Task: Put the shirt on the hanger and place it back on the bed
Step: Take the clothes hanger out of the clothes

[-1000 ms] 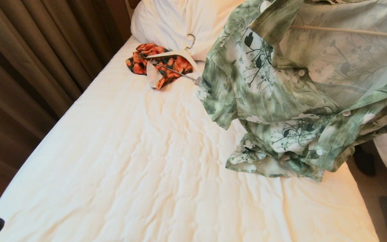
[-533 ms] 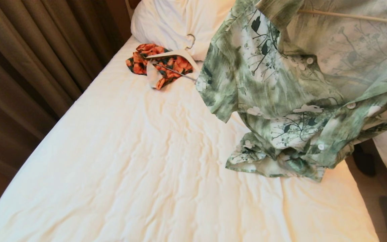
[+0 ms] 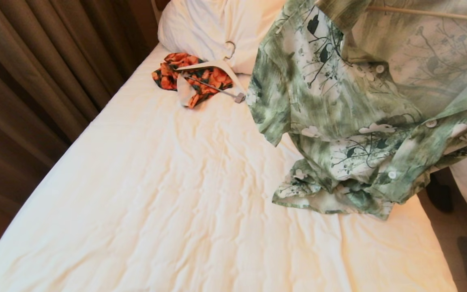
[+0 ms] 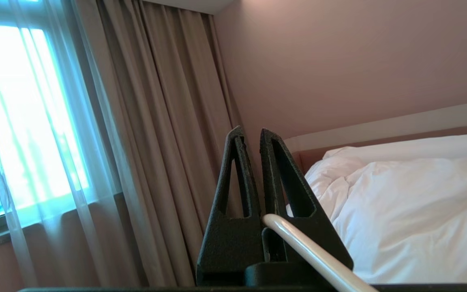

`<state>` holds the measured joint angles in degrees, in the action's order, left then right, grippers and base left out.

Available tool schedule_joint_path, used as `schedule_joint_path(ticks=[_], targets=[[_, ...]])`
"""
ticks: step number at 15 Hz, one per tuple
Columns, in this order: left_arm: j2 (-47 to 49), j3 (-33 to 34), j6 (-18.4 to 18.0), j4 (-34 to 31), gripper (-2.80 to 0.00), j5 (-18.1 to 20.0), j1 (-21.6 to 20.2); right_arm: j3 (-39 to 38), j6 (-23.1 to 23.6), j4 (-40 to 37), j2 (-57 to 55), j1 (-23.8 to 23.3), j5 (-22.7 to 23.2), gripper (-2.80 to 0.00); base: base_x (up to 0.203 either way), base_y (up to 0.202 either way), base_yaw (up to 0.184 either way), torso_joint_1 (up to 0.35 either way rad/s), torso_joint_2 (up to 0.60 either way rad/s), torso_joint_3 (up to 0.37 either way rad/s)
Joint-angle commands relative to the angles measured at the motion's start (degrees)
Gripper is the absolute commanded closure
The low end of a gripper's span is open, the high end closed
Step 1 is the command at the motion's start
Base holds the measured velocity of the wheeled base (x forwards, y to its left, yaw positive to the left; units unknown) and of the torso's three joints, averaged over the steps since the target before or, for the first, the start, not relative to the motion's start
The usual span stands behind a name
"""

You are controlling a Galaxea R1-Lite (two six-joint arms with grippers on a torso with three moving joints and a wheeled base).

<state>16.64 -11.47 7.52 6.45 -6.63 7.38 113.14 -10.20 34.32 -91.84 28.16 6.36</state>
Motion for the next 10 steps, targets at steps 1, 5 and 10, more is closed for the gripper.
schedule_joint_path(ticks=[1,5,10], targets=[[0.2,-0.3,0.0,0.1,0.0,0.0,0.0,0.0,0.0,0.1,0.3,0.0,0.1,0.0,0.0,0.0,0.0,0.0,0.0,0.0],[0.2,-1.0,-0.1,0.5,0.0,-0.1,0.0,-0.3,-0.5,-4.8,-0.2,-0.7,-0.4,0.0,0.0,0.0,0.0,0.0,0.0,0.0],[1.9,-5.0,0.1,0.4,0.0,0.0,-3.2,-0.2,-0.4,-9.8,-0.1,-0.4,0.1,0.0,0.0,0.0,0.0,0.0,0.0,0.0]])
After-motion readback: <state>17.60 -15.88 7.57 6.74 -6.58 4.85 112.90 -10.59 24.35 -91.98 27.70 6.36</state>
